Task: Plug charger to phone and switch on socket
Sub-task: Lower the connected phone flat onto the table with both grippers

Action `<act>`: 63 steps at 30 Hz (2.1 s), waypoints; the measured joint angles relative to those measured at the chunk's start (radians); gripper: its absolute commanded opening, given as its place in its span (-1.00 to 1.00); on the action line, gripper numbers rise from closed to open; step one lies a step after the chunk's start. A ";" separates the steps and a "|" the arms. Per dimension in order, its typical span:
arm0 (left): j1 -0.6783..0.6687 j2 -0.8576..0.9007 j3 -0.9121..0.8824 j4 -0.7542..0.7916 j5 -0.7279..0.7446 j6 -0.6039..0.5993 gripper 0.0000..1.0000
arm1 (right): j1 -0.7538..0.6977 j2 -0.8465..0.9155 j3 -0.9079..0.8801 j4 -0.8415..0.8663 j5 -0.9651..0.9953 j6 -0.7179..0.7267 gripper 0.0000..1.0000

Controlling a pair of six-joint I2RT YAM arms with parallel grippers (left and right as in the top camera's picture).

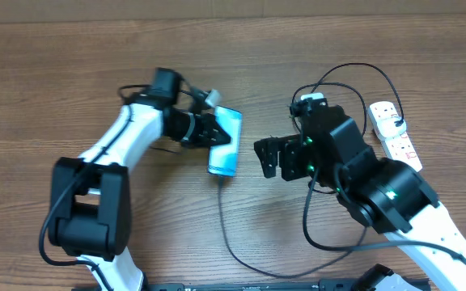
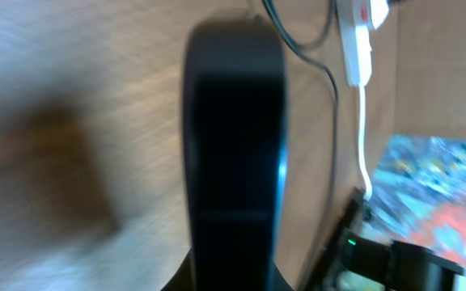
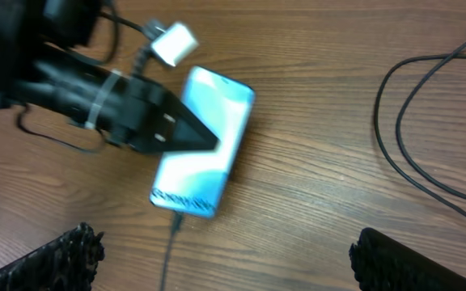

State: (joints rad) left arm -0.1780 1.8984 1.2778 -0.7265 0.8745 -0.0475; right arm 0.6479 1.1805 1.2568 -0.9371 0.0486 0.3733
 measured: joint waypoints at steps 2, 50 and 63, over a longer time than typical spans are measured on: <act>0.045 0.000 0.000 0.003 -0.008 0.045 -0.92 | 0.000 0.024 0.000 0.005 -0.008 0.000 1.00; 0.047 0.212 0.021 -0.065 -0.126 -0.022 -0.24 | 0.000 0.107 0.000 0.116 -0.042 0.000 1.00; 0.046 0.187 0.032 -0.120 -0.232 -0.029 -0.21 | 0.000 0.107 0.000 0.150 -0.042 0.000 1.00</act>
State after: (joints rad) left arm -0.1318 2.0857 1.3098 -0.8467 0.6422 -0.0769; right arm 0.6479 1.2877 1.2568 -0.7868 0.0063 0.3737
